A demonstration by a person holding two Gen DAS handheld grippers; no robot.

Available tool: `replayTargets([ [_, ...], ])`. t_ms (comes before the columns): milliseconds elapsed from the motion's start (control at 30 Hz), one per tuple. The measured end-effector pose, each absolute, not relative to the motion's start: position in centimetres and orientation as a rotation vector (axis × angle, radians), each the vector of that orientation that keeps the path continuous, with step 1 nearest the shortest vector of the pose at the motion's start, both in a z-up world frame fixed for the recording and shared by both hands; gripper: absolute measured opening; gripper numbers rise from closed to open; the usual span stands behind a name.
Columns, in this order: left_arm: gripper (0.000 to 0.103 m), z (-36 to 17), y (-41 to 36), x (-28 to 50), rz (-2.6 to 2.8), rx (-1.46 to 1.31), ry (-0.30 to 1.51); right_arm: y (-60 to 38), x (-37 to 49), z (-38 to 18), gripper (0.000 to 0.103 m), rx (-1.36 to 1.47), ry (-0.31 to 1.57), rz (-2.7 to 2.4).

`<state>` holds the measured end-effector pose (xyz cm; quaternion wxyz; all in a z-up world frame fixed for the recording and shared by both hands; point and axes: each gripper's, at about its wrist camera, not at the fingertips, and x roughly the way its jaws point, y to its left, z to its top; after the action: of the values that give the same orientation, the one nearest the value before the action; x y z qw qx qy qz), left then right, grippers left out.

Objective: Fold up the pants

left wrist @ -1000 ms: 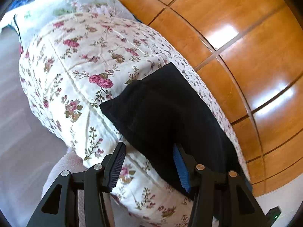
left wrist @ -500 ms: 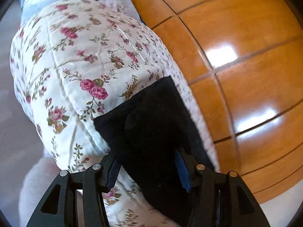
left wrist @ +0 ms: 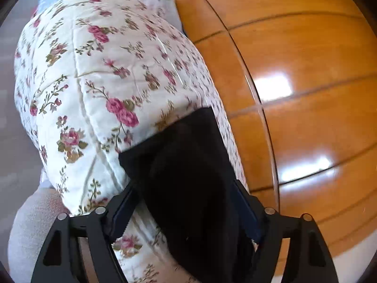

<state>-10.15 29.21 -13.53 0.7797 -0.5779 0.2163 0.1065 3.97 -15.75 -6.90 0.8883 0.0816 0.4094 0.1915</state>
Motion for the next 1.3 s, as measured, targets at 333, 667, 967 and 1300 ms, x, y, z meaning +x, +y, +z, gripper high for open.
replayTargets([
  [333,0.018,-13.1,31.6,-10.0,0.210,-1.223,0.499,-15.5,3.9,-6.8,0.018,0.138,0.849,0.400],
  [667,0.017,-5.0,28.1,-8.5,0.042,-1.028,0.363,-15.7,4.2,-6.8,0.019,0.182,0.869,0.405],
  [967,0.017,3.6,18.8,-6.2,-0.230,-0.686,0.330,-16.7,4.7,-5.5,0.025,0.243,0.886,0.431],
  [1300,0.017,5.6,5.4,-4.3,-0.509,-0.456,0.403,-22.0,3.3,-3.0,0.039,0.417,0.768,0.391],
])
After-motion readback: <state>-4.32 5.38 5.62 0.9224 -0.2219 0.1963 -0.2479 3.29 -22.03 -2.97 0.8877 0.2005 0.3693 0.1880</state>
